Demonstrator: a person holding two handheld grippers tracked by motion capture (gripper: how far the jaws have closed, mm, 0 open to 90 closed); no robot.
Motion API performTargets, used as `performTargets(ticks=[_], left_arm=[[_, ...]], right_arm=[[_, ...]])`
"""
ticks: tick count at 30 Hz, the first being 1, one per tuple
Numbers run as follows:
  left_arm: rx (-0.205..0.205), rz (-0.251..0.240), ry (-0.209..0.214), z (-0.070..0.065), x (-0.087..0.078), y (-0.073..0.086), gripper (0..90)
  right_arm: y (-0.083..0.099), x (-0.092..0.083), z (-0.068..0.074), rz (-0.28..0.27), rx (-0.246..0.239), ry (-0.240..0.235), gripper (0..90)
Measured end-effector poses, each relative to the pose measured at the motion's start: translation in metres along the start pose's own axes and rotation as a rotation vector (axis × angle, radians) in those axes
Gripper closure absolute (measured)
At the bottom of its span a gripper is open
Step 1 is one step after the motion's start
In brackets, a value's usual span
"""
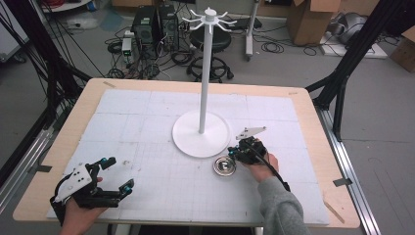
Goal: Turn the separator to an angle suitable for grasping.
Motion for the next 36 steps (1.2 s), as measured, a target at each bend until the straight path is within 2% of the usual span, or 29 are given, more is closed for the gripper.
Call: performTargets(ticks=[11, 16, 17, 21, 32, 36], left_arm=[[-0.002, 0.002, 0.003, 0.0, 0.001, 0.0, 1.8], [-0.001, 0.001, 0.005, 0.0, 0.002, 0.0, 1.8], [-0.001, 0.002, 0.005, 0.0, 0.002, 0.0, 1.9], [-0.002, 0.0, 0.009, 0.0, 0.003, 0.0, 1.8], [-0.004, 0.0, 0.012, 0.0, 0.004, 0.0, 1.8], [-0.002, 0.0, 0.011, 0.0, 0.003, 0.0, 1.9]], right_arm=[[-0.001, 0.005, 0.003, 0.049, -0.012, 0.009, 90.0], [-0.001, 0.008, 0.008, 0.072, -0.039, 0.009, 90.0], [-0.002, 0.008, 0.008, 0.068, -0.051, 0.018, 90.0], [-0.001, 0.007, 0.009, 0.079, -0.033, 0.008, 90.0], [0.003, 0.001, 0.013, 0.097, -0.067, 0.006, 90.0], [0.007, -0.002, 0.013, 0.083, -0.066, -0.005, 90.0]])
Point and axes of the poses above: each handheld gripper's, and its own axes: x roughly forward along the jaws, y roughly out of its underside, z roughly to its left, the point moved 3 cm from there along x, roughly forward along the jaws, and after that the axes turned 10 degrees about y, right-handed, at the moved point
